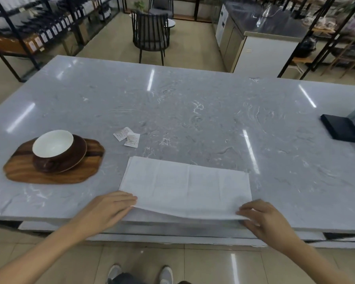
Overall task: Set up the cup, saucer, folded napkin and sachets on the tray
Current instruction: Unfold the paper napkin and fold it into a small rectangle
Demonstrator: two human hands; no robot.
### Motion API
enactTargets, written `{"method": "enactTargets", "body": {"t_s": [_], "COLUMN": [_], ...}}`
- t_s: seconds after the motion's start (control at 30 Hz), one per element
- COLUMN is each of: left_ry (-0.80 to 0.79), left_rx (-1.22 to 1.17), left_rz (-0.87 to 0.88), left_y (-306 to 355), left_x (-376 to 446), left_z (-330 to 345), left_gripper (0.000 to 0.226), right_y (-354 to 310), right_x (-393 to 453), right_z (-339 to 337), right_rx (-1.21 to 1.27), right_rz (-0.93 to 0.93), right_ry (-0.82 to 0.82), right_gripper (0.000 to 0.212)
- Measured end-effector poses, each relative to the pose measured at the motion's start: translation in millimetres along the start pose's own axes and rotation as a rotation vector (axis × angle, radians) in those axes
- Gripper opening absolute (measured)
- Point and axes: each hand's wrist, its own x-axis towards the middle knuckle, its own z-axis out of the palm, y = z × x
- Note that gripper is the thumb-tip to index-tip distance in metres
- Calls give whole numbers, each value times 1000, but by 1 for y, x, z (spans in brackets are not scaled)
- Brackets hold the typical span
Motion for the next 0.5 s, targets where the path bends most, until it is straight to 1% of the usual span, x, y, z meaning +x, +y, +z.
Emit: {"method": "enactTargets", "body": {"t_s": [0.07,0.1,0.2,0.3,0.37,0.4,0.5], "left_ry": [37,65,162,232,224,206,72], "left_rx": [-52,-87,-191,-219,-264,-283,-331], "left_rz": [-33,-52,-136,-222,-271,-264,-221], "left_y": [0,-1,-6,-11,-15,-18,-21], "left_x": [15,24,48,64,71,74,78], "left_z": [-22,-34,-75,-114,-136,-145,-164], "left_gripper": [61,59,40,22,15,11,22], "right_y": [9,12,12,8,9,10,10], "right_x": [13,21,50,74,88,94,108], "right_z": [-23,-37,-85,-122,-136,-143,-163], "right_rx": [50,72,209,345,429,452,481], "right_rz": [49,68,108,193,248,259,239], "right_ry": [44,63,105,267,350,370,381], "right_gripper": [29,25,17,9,5,5,6]}}
